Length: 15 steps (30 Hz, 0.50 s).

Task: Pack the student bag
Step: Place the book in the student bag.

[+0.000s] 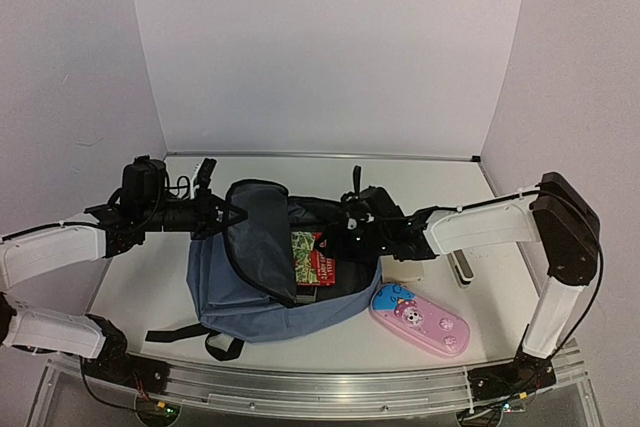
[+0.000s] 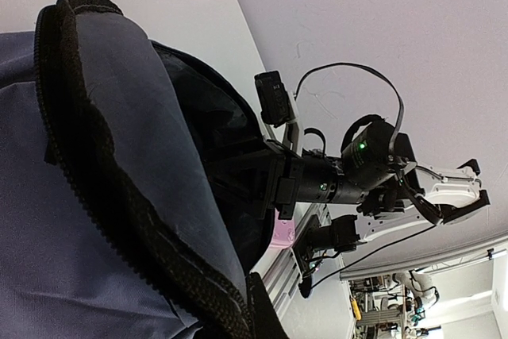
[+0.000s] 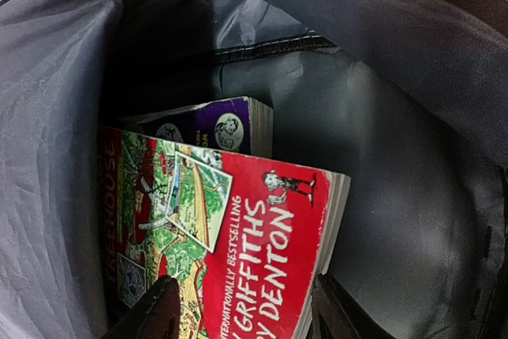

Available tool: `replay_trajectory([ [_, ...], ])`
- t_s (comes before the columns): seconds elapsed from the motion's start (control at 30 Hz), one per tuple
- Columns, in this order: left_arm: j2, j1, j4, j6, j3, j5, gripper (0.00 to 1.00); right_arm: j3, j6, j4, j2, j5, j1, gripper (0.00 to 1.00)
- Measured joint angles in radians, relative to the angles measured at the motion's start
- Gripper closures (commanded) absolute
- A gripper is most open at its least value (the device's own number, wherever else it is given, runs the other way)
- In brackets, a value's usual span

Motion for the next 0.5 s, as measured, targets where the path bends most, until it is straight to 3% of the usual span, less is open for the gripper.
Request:
replay_trajectory([
  [0.5,-0.045,0.000,-0.040,0.002,-0.002,-0.019,1.00,0.056,-0.020,-0.001,0.068,-0.048,0.046,0.55],
])
